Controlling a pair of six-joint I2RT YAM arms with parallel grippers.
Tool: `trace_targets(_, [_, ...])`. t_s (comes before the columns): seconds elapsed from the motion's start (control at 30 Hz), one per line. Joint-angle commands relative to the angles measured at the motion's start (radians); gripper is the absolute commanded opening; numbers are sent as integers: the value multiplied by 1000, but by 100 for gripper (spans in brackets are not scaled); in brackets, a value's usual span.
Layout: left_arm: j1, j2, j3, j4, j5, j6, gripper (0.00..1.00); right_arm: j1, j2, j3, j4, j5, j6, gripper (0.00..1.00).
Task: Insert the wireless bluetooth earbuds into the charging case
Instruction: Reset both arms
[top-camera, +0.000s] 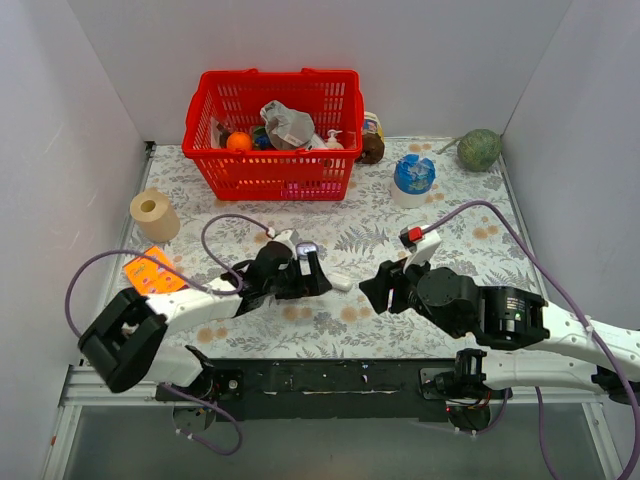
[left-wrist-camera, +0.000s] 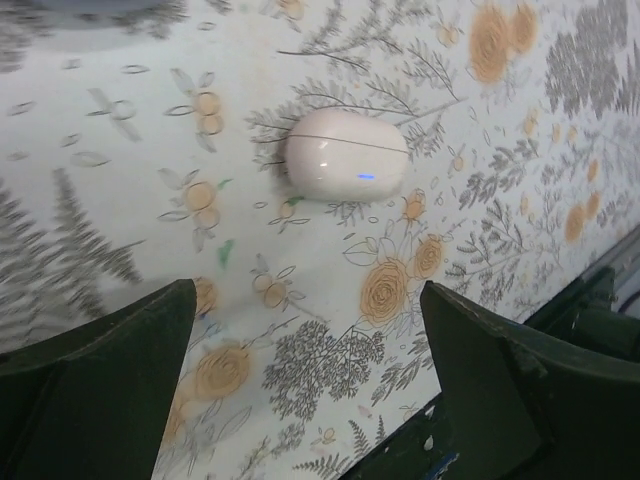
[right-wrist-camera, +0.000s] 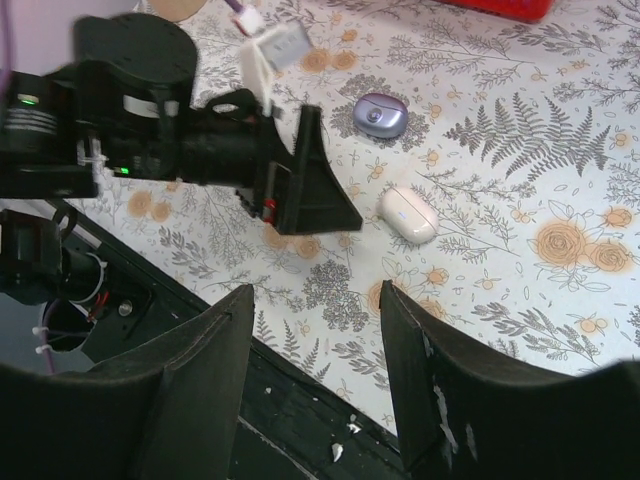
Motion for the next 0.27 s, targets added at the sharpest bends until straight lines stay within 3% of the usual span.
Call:
trace_targets(0.0, [11,-244,30,-363,-341,-50,98,0,-34,-49,3,38,29,61])
trace_targets(0.13, [16,-527,-3,-524,-488,-90,98,0,-47,-103,37,64,34,63])
trace_targets(0.23, [19,-603,30,-648,-583,-152,98,-2,-47,-135,67,89,22,67])
